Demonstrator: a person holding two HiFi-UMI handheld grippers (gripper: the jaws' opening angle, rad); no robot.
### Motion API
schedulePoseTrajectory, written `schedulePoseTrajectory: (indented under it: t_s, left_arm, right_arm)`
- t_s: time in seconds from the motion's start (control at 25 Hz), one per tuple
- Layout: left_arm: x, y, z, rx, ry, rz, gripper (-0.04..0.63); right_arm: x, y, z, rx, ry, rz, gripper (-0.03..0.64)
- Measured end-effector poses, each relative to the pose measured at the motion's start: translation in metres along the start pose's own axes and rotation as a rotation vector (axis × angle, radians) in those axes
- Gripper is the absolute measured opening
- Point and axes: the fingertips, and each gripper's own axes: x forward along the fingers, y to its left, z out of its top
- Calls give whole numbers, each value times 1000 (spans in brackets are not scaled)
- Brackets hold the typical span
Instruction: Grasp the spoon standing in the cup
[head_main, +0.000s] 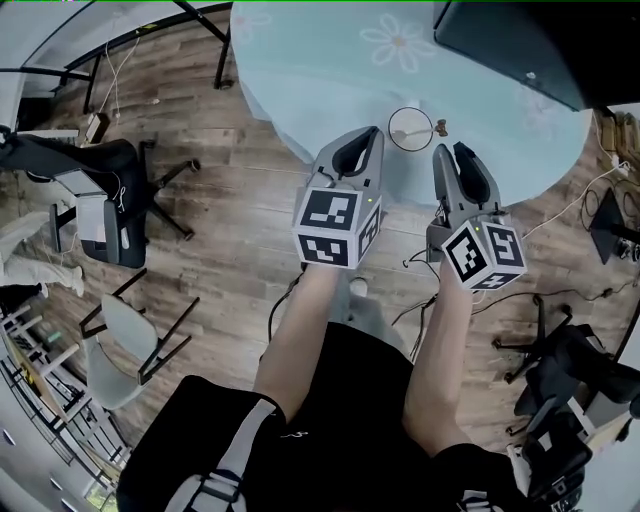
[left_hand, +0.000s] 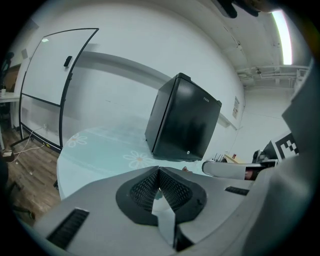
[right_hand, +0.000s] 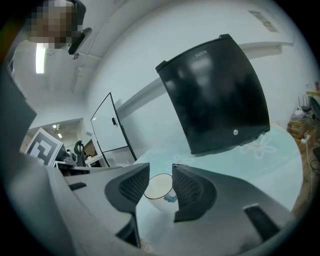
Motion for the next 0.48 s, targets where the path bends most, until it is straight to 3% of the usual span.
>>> schedulePoseTrajectory:
  t_s: [0.48]
  left_arm:
    - [25, 14, -18, -30, 61, -13, 11]
  right_arm:
    - [25, -18, -18, 36, 47, -34, 146]
